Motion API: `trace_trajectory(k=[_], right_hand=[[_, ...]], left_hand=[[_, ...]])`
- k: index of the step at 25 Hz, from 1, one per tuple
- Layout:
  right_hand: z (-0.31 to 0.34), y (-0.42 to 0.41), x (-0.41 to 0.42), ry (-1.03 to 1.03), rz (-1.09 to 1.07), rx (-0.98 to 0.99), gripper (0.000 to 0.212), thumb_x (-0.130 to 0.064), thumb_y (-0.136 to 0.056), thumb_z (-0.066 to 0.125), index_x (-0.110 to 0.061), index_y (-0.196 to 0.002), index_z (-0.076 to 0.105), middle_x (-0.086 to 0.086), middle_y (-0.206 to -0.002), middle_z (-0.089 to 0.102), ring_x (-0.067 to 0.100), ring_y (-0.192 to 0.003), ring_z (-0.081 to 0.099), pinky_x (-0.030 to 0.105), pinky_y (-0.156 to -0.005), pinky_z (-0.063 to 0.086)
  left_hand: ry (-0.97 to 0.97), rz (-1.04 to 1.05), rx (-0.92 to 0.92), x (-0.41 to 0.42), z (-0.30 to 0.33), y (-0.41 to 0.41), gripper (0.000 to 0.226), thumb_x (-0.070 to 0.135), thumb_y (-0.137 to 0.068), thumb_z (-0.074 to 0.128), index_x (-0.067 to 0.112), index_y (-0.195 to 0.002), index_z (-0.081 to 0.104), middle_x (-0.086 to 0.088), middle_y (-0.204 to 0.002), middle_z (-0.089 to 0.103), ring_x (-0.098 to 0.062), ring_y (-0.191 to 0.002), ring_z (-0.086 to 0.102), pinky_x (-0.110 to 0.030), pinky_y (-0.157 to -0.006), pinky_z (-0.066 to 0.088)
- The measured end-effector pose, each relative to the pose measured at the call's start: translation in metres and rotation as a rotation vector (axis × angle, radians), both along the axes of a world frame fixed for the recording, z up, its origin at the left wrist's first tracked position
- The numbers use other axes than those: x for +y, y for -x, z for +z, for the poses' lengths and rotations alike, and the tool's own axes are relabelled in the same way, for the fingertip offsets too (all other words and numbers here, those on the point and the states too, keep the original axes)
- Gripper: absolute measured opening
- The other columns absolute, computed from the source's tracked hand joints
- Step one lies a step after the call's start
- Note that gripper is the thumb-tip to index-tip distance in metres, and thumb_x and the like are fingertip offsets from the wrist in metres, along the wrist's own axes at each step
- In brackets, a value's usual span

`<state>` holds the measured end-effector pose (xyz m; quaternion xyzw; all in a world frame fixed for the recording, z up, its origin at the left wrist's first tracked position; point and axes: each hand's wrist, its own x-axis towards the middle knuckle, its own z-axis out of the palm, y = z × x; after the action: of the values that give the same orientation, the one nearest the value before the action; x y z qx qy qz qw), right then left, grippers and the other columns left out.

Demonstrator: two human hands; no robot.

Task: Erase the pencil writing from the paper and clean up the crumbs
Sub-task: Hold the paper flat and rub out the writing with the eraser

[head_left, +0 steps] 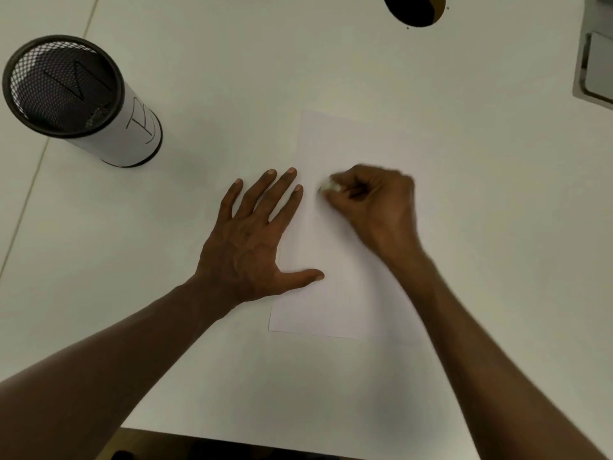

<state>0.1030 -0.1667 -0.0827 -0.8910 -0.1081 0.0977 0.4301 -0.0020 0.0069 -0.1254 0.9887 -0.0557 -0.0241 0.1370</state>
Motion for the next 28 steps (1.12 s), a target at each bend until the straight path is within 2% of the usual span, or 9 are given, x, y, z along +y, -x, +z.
trace_trajectory(k=[3, 8, 10, 13, 18, 20, 23, 24, 28], right_hand=[[-0.002, 0.027, 0.003, 0.004, 0.116, 0.022, 0.009, -0.01, -0.079, 0.082, -0.008, -0.086, 0.077, 0.0, -0.075, 0.073, 0.011, -0.064, 0.066, 0.021, -0.065, 0.056], [0.008, -0.02, -0.017, 0.029, -0.112, -0.064, 0.004, -0.009, -0.08, 0.078, -0.006, -0.081, 0.076, 0.002, -0.073, 0.074, 0.017, -0.065, 0.067, 0.029, -0.065, 0.056], [0.011, 0.015, -0.011, -0.01, -0.026, -0.024, 0.004, -0.007, -0.08, 0.079, -0.005, -0.08, 0.076, 0.006, -0.07, 0.072, 0.019, -0.062, 0.064, 0.029, -0.063, 0.054], [0.011, 0.062, -0.008, 0.04, 0.155, 0.031, 0.007, -0.008, -0.078, 0.082, -0.006, -0.083, 0.077, 0.003, -0.071, 0.072, 0.012, -0.059, 0.062, 0.028, -0.062, 0.054], [0.006, -0.009, -0.035, 0.065, -0.076, -0.075, 0.003, -0.01, -0.079, 0.078, -0.008, -0.081, 0.077, 0.002, -0.072, 0.073, 0.016, -0.064, 0.067, 0.036, -0.067, 0.056], [0.009, 0.017, -0.028, 0.037, -0.027, -0.078, 0.003, -0.007, -0.081, 0.078, -0.005, -0.08, 0.076, 0.005, -0.069, 0.071, 0.02, -0.062, 0.065, 0.038, -0.064, 0.054], [0.012, 0.078, -0.021, 0.07, 0.165, -0.01, 0.005, -0.008, -0.08, 0.079, -0.005, -0.083, 0.077, 0.006, -0.069, 0.069, 0.018, -0.059, 0.062, 0.038, -0.061, 0.054], [0.009, 0.072, -0.027, 0.082, 0.154, -0.01, 0.007, -0.009, -0.08, 0.08, -0.005, -0.085, 0.077, 0.006, -0.07, 0.07, 0.019, -0.059, 0.062, 0.039, -0.061, 0.054], [0.002, 0.002, -0.057, 0.035, -0.127, -0.049, 0.004, -0.01, -0.079, 0.079, -0.01, -0.083, 0.078, 0.005, -0.073, 0.073, 0.021, -0.064, 0.066, 0.039, -0.065, 0.055]], left_hand=[[-0.006, -0.004, 0.02, 0.002, 0.0, 0.0, 0.116, 0.092, -0.075, 0.043, 0.014, -0.16, 0.032, -0.006, -0.171, 0.02, -0.028, -0.158, 0.018, -0.056, -0.125, 0.015], [-0.013, -0.014, 0.034, 0.002, 0.002, -0.002, 0.118, 0.093, -0.076, 0.041, 0.013, -0.161, 0.029, -0.006, -0.172, 0.016, -0.027, -0.159, 0.014, -0.057, -0.126, 0.013], [-0.019, -0.017, 0.043, 0.001, 0.002, -0.001, 0.121, 0.095, -0.074, 0.039, 0.013, -0.161, 0.029, -0.007, -0.172, 0.016, -0.028, -0.158, 0.015, -0.057, -0.126, 0.012], [-0.024, -0.03, 0.055, 0.002, 0.002, -0.001, 0.125, 0.098, -0.071, 0.035, 0.012, -0.161, 0.028, -0.008, -0.172, 0.016, -0.029, -0.158, 0.015, -0.057, -0.126, 0.012], [-0.029, -0.04, 0.072, 0.001, 0.004, -0.003, 0.125, 0.099, -0.072, 0.032, 0.013, -0.162, 0.025, -0.006, -0.172, 0.013, -0.027, -0.159, 0.012, -0.057, -0.126, 0.01], [-0.034, -0.035, 0.074, 0.001, 0.004, -0.002, 0.124, 0.098, -0.072, 0.033, 0.012, -0.162, 0.026, -0.006, -0.172, 0.014, -0.028, -0.159, 0.012, -0.056, -0.126, 0.01], [-0.035, -0.041, 0.074, 0.002, 0.003, -0.001, 0.123, 0.097, -0.073, 0.029, 0.012, -0.162, 0.027, -0.007, -0.172, 0.015, -0.029, -0.158, 0.014, -0.056, -0.126, 0.011], [-0.036, -0.042, 0.08, 0.002, 0.003, -0.001, 0.123, 0.098, -0.073, 0.03, 0.012, -0.162, 0.026, -0.007, -0.172, 0.014, -0.029, -0.158, 0.013, -0.056, -0.126, 0.01], [-0.042, -0.045, 0.091, 0.002, 0.004, -0.004, 0.125, 0.099, -0.071, 0.032, 0.014, -0.163, 0.023, -0.004, -0.173, 0.01, -0.027, -0.159, 0.01, -0.056, -0.126, 0.009]])
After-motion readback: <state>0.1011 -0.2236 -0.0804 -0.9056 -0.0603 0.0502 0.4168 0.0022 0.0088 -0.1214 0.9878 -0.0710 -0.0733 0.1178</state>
